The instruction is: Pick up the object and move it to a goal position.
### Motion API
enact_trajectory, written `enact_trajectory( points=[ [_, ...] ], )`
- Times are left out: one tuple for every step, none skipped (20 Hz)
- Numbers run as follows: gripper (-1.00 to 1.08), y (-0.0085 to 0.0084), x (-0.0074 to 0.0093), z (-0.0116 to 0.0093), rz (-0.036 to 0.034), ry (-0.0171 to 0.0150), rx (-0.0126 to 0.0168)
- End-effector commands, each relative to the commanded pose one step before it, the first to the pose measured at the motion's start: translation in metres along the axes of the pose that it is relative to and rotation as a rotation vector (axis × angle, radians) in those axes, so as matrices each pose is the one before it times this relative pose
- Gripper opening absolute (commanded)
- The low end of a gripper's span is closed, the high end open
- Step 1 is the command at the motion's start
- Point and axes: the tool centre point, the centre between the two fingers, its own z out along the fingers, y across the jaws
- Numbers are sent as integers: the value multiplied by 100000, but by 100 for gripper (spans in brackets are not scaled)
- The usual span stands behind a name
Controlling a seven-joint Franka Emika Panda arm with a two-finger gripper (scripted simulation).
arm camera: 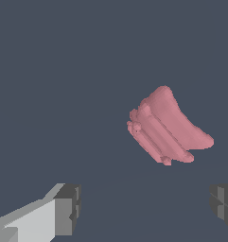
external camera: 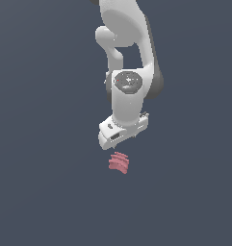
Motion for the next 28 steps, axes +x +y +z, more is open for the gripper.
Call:
enact_trajectory(
  points=[
    [100,366,405,334,-7167,-115,-255],
    [100,156,145,134,-2790,-43,-91],
    [100,160,139,134,-2785,-41,-88],
    [100,164,132,135,-2780,-40,-85],
    [100,168,126,135,-2775,-38,-82],
    [100,172,119,136,-2769,-36,-79],
    [100,176,112,136,-2764,-34,-77],
    [100,180,106,137,-2759,-32,-74],
    [100,183,99,137,-2753,-30,-72],
    [100,186,92,138,-2748,-28,-71],
    [100,189,84,138,-2742,-26,-69],
    [100,191,77,139,-2737,-24,-68],
    [100,193,69,139,-2730,-21,-66],
    [100,196,62,139,-2724,-19,-65],
    [100,195,54,138,-2683,-17,-64],
    [100,187,43,132,-2547,-14,-60],
    [100,177,35,125,-2405,-12,-57],
    [100,168,27,118,-2263,-9,-53],
    [100,159,21,111,-2122,-8,-50],
    [100,149,15,104,-1982,-6,-47],
    [100,139,10,97,-1842,-5,-43],
    [100,128,5,90,-1703,-4,-40],
    [100,118,2,83,-1564,-3,-37],
    [100,108,-1,76,-1427,-2,-34],
    [100,98,-3,69,-1289,-1,-31],
    [100,87,-4,62,-1152,-1,-28],
    [100,77,-5,54,-1016,0,-25],
    [100,66,-5,47,-880,0,-22]
  ],
)
